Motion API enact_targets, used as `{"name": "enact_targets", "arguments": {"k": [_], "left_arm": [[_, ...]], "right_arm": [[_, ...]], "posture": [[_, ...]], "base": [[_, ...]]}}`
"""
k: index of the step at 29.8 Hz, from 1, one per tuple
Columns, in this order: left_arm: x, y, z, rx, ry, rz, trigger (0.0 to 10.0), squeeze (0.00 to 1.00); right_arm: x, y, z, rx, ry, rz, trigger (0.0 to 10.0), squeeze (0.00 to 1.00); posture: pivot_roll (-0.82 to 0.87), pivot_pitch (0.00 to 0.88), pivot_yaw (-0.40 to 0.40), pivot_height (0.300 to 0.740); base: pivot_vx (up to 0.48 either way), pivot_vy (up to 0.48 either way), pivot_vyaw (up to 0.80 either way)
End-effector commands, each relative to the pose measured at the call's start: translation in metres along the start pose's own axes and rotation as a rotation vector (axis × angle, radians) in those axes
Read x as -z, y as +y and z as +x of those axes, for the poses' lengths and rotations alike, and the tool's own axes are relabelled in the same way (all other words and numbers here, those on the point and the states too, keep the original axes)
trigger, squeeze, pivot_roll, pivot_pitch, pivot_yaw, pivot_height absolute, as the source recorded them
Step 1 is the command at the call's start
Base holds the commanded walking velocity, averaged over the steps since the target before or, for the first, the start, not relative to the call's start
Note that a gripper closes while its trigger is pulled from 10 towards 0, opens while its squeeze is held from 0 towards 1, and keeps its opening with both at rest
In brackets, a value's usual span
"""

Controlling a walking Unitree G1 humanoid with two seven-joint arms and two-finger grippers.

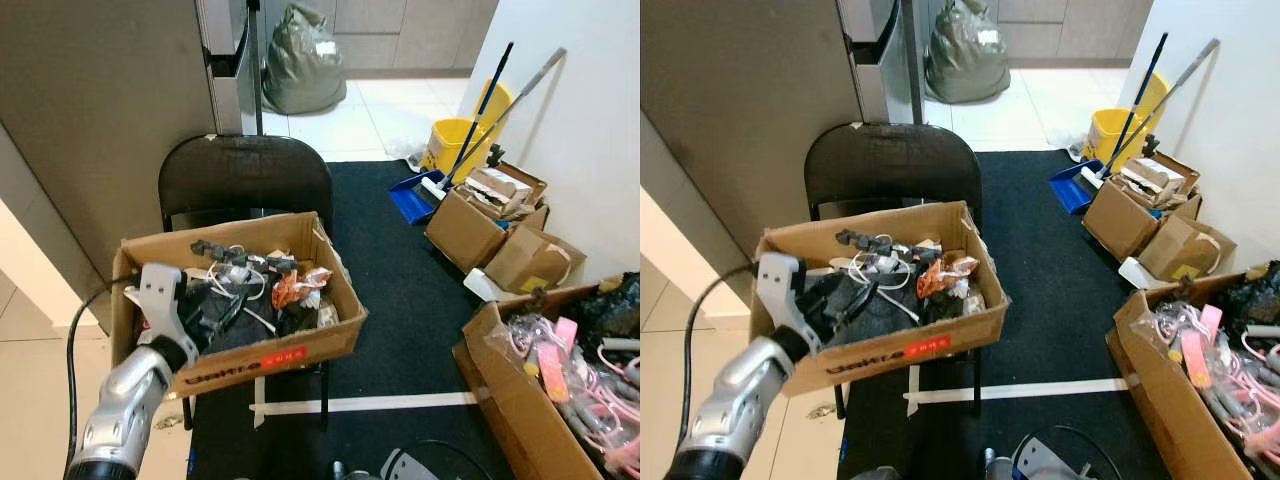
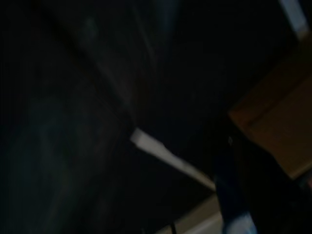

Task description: Picking trash to rubbish bin

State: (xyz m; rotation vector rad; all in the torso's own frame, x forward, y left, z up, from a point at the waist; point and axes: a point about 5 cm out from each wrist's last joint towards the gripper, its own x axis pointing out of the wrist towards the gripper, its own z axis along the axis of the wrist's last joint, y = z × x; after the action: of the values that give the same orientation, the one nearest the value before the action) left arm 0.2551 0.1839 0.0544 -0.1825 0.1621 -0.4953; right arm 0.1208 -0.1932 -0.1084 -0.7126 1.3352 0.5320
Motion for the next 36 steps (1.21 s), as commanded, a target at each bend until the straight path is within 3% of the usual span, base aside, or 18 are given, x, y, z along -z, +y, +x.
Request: {"name": "enact_targets", "arguments": {"k": [1, 7, 10, 16, 18, 21, 22, 26, 27, 29, 36], "left_arm": [[0.012, -0.003, -0.003, 0.002, 0.037, -0.025, 10.0, 0.0], [0.026, 0.003, -0.01, -0.035, 0.091, -0.038, 10.0, 0.0], [0.045, 0.015, -0.023, -0.104, 0.152, -0.066, 10.0, 0.0], [0.081, 0.045, -0.061, -0.387, 0.289, -0.146, 10.0, 0.0], [0.089, 0.048, -0.07, -0.44, 0.321, -0.161, 10.0, 0.0], [0.109, 0.052, -0.094, -0.579, 0.411, -0.19, 10.0, 0.0], [0.109, 0.052, -0.094, -0.579, 0.411, -0.19, 10.0, 0.0], [0.151, 0.039, -0.149, -0.802, 0.636, -0.266, 10.0, 0.0], [0.151, 0.039, -0.149, -0.802, 0.636, -0.266, 10.0, 0.0], [0.169, 0.023, -0.171, -0.855, 0.736, -0.314, 10.0, 0.0], [0.193, -0.008, -0.195, -0.867, 0.894, -0.352, 10.0, 0.0]], "right_arm": [[-0.004, 0.001, 0.0, -0.009, -0.019, 0.008, 10.0, 0.0], [-0.003, 0.001, 0.0, -0.008, -0.017, 0.008, 10.0, 0.0], [-0.004, 0.002, 0.0, -0.012, -0.024, 0.011, 10.0, 0.0], [-0.011, 0.005, 0.0, -0.017, -0.037, 0.017, 10.0, 0.0], [-0.011, 0.005, 0.0, -0.016, -0.038, 0.016, 10.0, 0.0], [-0.014, 0.006, 0.0, -0.016, -0.04, 0.014, 10.0, 0.0], [-0.014, 0.006, 0.0, -0.016, -0.04, 0.014, 10.0, 0.0], [-0.018, 0.005, 0.0, -0.016, -0.038, -0.01, 10.0, 0.0], [-0.018, 0.005, 0.0, -0.016, -0.038, -0.01, 10.0, 0.0], [-0.018, 0.004, 0.0, -0.015, -0.038, -0.011, 10.0, 0.0], [-0.012, -0.005, -0.001, -0.005, -0.026, -0.016, 10.0, 0.0]], "posture": [[0.12, 0.044, -0.002, 0.74], [0.12, 0.045, -0.002, 0.74], [0.12, 0.045, -0.002, 0.74], [0.12, 0.041, 0.001, 0.74], [0.12, 0.04, 0.001, 0.74], [0.12, 0.037, 0.004, 0.74], [0.12, 0.037, 0.004, 0.74], [0.12, 0.031, 0.004, 0.74], [0.12, 0.031, 0.004, 0.74], [0.12, 0.027, 0.006, 0.74], [0.12, 0.031, 0.003, 0.74]], "base": [[-0.476, 0.0, 0.0], [-0.476, 0.0, 0.0], [-0.424, 0.0, 0.0], [0.0, 0.0, 0.0], [0.0, 0.0, 0.0], [0.0, 0.0, 0.0], [0.0, 0.0, 0.0], [0.0, 0.0, -0.37], [0.0, 0.0, -0.8], [0.0, 0.0, -0.79], [0.0, 0.0, -0.8]]}}
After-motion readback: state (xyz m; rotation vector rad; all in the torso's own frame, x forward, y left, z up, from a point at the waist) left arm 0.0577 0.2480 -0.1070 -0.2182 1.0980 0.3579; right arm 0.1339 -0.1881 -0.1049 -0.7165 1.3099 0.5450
